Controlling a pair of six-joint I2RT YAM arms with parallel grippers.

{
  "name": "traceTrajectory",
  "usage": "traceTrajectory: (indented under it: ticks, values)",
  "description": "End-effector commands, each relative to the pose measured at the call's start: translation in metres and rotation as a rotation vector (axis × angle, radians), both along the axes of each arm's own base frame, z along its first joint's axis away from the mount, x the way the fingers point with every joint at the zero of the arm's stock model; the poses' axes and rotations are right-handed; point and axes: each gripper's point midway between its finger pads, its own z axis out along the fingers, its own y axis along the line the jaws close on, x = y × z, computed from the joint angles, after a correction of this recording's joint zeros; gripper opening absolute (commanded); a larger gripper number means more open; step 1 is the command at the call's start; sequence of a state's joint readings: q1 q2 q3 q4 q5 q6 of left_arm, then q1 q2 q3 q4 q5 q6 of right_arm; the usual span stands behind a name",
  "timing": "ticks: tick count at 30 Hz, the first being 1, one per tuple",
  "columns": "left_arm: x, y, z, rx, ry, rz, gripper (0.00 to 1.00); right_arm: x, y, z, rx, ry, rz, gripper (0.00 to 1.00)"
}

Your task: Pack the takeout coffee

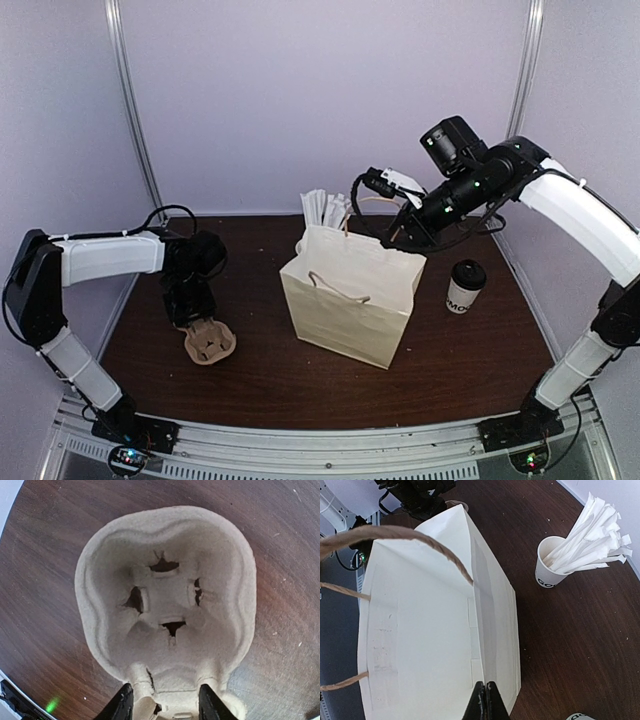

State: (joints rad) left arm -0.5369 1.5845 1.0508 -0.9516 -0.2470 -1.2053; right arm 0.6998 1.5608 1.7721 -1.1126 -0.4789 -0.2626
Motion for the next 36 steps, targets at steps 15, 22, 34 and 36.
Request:
traceTrajectory:
  ticks: [15, 22, 34, 36]
  values:
    - [0.002, -0.009, -0.025, -0.063, 0.049, 0.057, 0.35, 0.001, 0.004, 0.005, 0.053, -0.013, 0.021, 0.0]
    - [0.002, -0.003, 0.007, -0.055, -0.012, -0.007, 0.26, 0.002, 0.002, 0.003, 0.048, -0.015, 0.014, 0.0]
    - [0.023, -0.063, 0.164, -0.289, -0.338, -0.603, 0.22, -0.025, 0.01, 0.004, 0.092, 0.054, 0.201, 0.0]
    - [0.019, -0.09, 0.202, -0.395, -0.461, -0.789, 0.22, -0.037, 0.014, 0.006, 0.107, 0.095, 0.271, 0.0]
